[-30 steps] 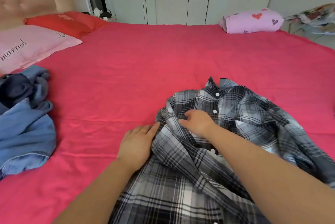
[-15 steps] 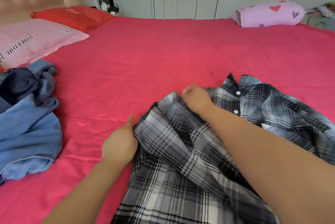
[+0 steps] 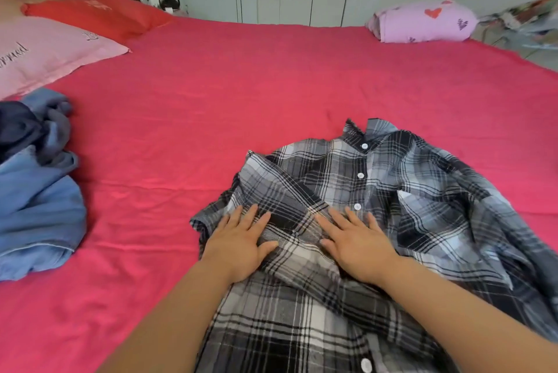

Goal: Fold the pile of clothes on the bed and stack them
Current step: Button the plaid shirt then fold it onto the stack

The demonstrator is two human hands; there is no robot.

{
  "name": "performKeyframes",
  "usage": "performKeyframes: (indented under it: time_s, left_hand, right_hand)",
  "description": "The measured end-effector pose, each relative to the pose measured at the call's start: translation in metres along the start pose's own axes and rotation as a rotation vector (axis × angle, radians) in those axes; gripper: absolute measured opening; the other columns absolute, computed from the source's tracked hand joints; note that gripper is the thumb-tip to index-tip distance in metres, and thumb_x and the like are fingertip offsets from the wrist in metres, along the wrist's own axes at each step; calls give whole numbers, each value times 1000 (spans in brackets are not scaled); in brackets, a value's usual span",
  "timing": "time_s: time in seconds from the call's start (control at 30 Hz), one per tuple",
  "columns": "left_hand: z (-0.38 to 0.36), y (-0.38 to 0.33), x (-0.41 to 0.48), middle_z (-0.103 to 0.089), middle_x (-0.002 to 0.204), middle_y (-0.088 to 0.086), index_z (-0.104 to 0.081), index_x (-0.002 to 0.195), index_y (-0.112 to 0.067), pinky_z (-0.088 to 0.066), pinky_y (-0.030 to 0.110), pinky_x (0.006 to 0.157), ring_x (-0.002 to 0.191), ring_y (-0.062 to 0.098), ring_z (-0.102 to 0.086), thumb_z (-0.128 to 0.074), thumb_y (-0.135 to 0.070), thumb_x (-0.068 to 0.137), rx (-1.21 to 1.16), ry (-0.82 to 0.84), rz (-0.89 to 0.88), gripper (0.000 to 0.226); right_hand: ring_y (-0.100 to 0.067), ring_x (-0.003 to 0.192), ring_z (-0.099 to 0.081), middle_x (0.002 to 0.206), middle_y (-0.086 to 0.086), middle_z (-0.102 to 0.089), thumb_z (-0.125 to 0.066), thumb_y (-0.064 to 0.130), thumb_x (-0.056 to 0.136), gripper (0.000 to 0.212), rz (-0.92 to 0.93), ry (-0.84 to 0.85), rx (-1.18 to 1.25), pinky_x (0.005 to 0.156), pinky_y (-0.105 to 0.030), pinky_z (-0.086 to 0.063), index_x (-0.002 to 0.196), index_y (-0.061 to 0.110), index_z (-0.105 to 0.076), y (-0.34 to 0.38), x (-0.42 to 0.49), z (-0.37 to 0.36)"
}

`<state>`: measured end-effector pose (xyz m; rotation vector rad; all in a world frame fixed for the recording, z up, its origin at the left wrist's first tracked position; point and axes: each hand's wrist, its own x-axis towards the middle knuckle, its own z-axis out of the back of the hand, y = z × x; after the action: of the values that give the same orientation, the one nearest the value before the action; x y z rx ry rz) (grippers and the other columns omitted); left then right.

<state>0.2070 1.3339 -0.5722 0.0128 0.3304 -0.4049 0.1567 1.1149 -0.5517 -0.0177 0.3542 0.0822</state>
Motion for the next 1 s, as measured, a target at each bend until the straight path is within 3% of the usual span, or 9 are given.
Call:
performKeyframes:
  time_s: [0.17, 0.27, 0.3, 0.4, 0.53, 0.67, 0.73, 0.9, 1.0]
  left_hand:
    - [13, -36, -19, 12, 157, -1, 5, 148, -32, 7, 41, 117, 145, 20, 11, -15, -50, 98, -85, -175, -123, 57]
    - [-2, -53, -33, 15, 157, -1, 9, 147, -35, 9, 43, 116, 144, 21, 15, -13, -58, 94, -59, 7, -132, 62]
    - [-4, -58, -36, 15, 157, 0, 9, 147, -34, 8, 44, 116, 144, 23, 15, -14, -59, 94, -40, 49, -100, 63]
    - [7, -79, -45, 9, 158, 2, 5, 149, -29, 3, 45, 117, 145, 25, 7, -18, -55, 96, -49, -45, -70, 63]
    - [16, -136, -63, 7, 158, 0, 2, 149, -32, 2, 43, 117, 145, 20, 8, -18, -54, 97, -114, -154, -230, 60]
    - [-12, -173, -72, 16, 157, -1, 6, 148, -34, 7, 48, 117, 144, 23, 15, -15, -58, 95, -87, 35, -260, 63]
    - [-18, -179, -73, 17, 157, 1, 7, 149, -32, 7, 50, 116, 144, 26, 14, -15, -58, 95, -40, 60, -202, 64]
    - [-2, -198, -83, 0, 158, 3, -8, 150, -24, 1, 44, 118, 146, 22, 0, -28, -48, 98, -103, -111, -166, 61]
    - [-1, -209, -93, -6, 158, 1, -13, 150, -23, 0, 41, 117, 146, 18, -2, -32, -46, 98, -126, -141, -212, 60]
  right_hand:
    - [-24, 146, 4, 158, 4, 1, -11, 51, 96, 55, 20, -150, 98, 115, -50, 2, 149, 34, -4, -7, -45, 5]
    - [-22, 146, 7, 158, 7, 5, 20, 71, 64, 92, 40, -15, 116, 115, -50, 2, 147, 38, 1, -7, -76, -13]
    - [-22, 145, 8, 158, 6, 5, 20, 73, 62, 94, 20, 16, 127, 115, -50, 2, 147, 38, 1, -11, -85, -19]
    - [-23, 146, 3, 158, 2, -3, -18, 53, 96, 57, -42, -62, 176, 116, -48, -1, 149, 33, -8, -30, -107, -17]
    - [-20, 145, -12, 155, 3, -21, -36, 38, 98, 51, -110, -233, 150, 116, -43, -10, 146, 29, -23, -66, -149, -15]
    - [-24, 134, -35, 144, -3, -39, -49, 31, 92, 54, -275, -355, 159, 110, -37, -29, 144, 23, -32, -121, -195, -21]
    - [-26, 131, -38, 144, -4, -37, -50, 36, 92, 59, -412, -309, 144, 107, -35, -33, 145, 23, -27, -144, -216, -24]
    - [-33, 127, -41, 141, -12, -34, -57, 57, 82, 86, -694, -87, 292, 101, -43, -39, 147, 28, -8, -168, -247, -43]
    - [-34, 119, -49, 128, -17, -47, -63, 49, 81, 89, -780, -19, 411, 97, -40, -44, 145, 19, -9, -171, -253, -52]
